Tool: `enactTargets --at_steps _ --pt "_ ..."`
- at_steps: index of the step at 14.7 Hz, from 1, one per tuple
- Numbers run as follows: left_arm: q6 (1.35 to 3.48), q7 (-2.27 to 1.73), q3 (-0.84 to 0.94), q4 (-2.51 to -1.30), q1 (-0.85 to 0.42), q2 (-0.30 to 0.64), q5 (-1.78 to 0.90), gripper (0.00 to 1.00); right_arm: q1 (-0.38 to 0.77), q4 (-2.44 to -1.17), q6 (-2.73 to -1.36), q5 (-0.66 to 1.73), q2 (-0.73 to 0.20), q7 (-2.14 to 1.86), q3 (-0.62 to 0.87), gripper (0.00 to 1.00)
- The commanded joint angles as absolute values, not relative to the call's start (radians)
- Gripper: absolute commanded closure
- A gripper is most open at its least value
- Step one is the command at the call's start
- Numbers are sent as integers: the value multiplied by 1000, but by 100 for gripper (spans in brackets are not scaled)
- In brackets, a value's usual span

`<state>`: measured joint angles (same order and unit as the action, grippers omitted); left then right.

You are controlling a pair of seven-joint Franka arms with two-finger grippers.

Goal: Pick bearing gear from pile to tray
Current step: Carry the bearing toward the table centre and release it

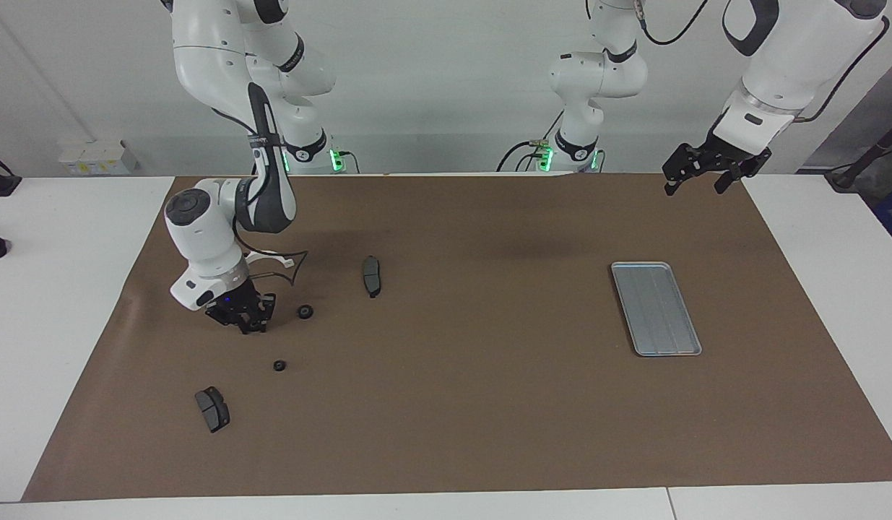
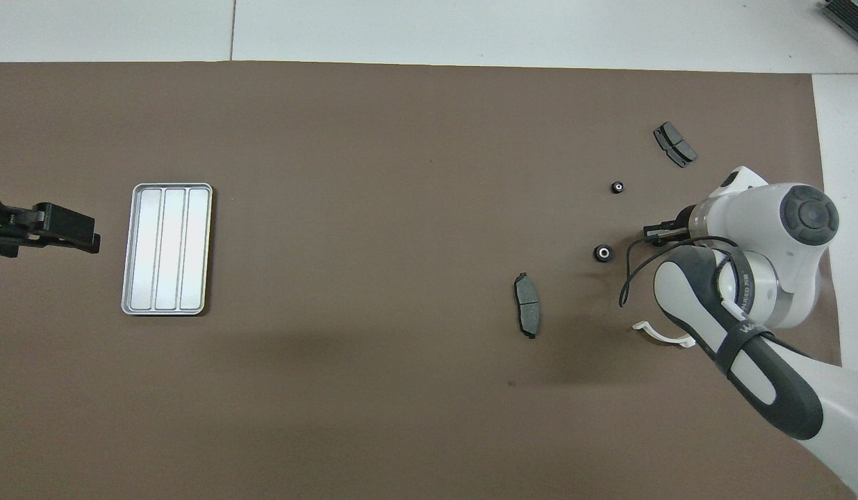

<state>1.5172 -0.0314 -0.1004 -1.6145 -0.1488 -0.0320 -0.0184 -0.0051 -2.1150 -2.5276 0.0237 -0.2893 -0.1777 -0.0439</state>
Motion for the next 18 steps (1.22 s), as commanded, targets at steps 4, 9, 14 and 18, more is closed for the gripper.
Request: enactTargets --at_steps 4,9,14,18 --pt "1532 -40 -97 -1654 -149 -66 2 0 -5 -1927 -2147 43 -184 -105 -17 100" --pt "1532 -40 -97 -1654 -149 -66 2 0 93 -1802 -2072 28 -183 243 92 100" --pt "1532 -40 -97 -1654 -149 -66 2 0 332 -1793 -2302 40 -260 576 92 100" --pt "1532 -40 -97 -1654 -147 -66 2 0 480 -1631 -2329 3 -435 783 91 100"
